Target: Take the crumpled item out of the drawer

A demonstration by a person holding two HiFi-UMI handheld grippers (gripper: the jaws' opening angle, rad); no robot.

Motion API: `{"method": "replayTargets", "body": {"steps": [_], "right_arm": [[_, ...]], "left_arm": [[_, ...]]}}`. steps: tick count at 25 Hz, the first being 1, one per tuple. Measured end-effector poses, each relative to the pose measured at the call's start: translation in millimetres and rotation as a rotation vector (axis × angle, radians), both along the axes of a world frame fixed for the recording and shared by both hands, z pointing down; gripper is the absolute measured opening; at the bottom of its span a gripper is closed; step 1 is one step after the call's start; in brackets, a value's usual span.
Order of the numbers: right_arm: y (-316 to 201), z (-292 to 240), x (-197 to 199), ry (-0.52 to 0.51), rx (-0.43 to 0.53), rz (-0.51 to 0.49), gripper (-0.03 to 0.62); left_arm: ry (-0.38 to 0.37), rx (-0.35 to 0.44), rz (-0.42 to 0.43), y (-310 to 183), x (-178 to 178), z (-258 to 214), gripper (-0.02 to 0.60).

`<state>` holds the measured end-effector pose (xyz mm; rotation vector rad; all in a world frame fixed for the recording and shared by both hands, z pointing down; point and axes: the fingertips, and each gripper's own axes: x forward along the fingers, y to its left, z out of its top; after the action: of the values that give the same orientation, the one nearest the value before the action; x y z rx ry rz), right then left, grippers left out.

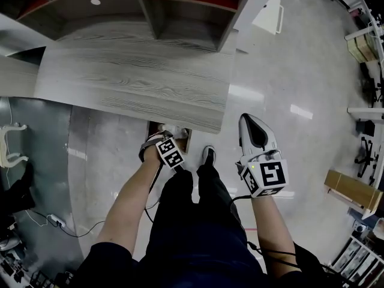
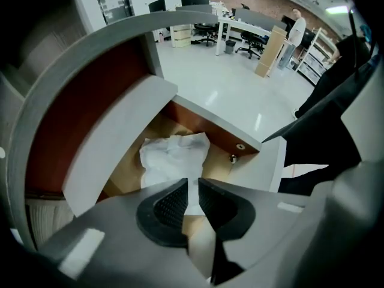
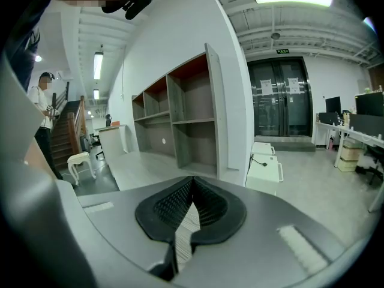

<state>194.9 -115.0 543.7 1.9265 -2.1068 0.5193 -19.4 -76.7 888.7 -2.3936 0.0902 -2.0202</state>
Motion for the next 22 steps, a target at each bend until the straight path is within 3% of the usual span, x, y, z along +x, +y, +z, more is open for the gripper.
{"method": "replayTargets", "body": {"steps": [5,18,22], "right_arm": [[0,4,-9,-0.007,-0.005,-0.016,0.006],[-13,-9,-40,-0.007,0.026,-0.119,0.006],[-15,-16,-50,-0.004,0.043,-0.157,0.006]], "left_arm": [[0.014,0.032,0.040,0,-5,-7,0.008],[0.050,0.121,0.169,9,-20,-48,0.005],[0.061,0.181,0.215,11,-21,-67,0.003]]}}
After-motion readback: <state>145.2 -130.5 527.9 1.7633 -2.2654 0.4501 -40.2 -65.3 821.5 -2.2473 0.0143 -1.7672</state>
